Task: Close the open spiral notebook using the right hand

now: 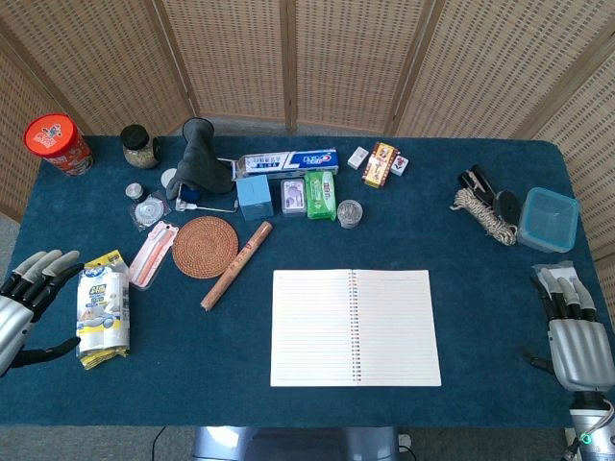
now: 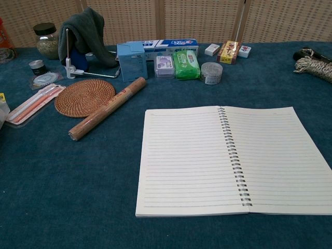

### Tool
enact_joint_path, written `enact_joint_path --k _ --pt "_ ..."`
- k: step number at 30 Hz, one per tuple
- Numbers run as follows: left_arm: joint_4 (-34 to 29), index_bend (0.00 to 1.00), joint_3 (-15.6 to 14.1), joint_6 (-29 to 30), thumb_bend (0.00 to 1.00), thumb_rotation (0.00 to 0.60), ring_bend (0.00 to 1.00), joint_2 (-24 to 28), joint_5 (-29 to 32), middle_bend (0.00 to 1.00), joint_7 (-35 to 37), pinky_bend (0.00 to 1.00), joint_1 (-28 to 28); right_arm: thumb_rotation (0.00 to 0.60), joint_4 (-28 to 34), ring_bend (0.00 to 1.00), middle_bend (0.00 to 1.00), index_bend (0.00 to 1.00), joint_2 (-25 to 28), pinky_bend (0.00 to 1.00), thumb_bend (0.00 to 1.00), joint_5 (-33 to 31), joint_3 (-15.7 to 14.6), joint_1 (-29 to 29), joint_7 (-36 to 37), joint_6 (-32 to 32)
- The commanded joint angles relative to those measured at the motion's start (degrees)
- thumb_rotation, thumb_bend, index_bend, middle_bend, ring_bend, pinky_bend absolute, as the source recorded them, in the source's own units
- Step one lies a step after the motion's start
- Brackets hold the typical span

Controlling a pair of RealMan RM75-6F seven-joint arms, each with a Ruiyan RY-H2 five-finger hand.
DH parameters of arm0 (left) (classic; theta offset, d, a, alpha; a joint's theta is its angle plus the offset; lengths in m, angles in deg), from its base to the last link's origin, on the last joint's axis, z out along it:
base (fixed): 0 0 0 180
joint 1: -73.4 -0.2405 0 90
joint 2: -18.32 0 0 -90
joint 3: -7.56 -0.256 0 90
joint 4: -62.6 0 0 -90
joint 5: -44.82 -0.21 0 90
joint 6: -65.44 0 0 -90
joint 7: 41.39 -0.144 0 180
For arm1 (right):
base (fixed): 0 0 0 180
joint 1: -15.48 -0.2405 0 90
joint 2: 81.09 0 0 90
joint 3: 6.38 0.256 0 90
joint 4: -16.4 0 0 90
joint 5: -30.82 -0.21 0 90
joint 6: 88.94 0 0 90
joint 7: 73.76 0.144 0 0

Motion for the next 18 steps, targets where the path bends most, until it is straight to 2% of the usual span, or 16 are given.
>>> enact_joint_path --k 1,9,18 --pt "-0.51 0.0 -0.09 -0.35 0.0 0.6 0.0 0.32 -0.3 0.0 -0.12 0.05 0.08 0.6 1.02 0.0 0.0 0.0 1.02 0.0 0.0 0.36 -0.39 -0.98 1.61 -1.97" --pt "-1.24 0.0 0.08 -0.7 0.0 0.6 0.0 0.74 -0.27 0.0 -0.58 0.05 0.13 0.6 3.07 0.0 0.0 0.0 3.14 0.0 0.0 3.12 -1.88 -3.44 8.08 -6.7" --pt "-1.85 0.0 0.43 -2.3 0.0 0.6 0.0 0.57 0.62 0.0 -1.18 0.05 0.66 0.6 4.38 0.0 0.0 0.0 6.35 0.0 0.0 11.61 -5.39 -11.83 23.65 -19.66"
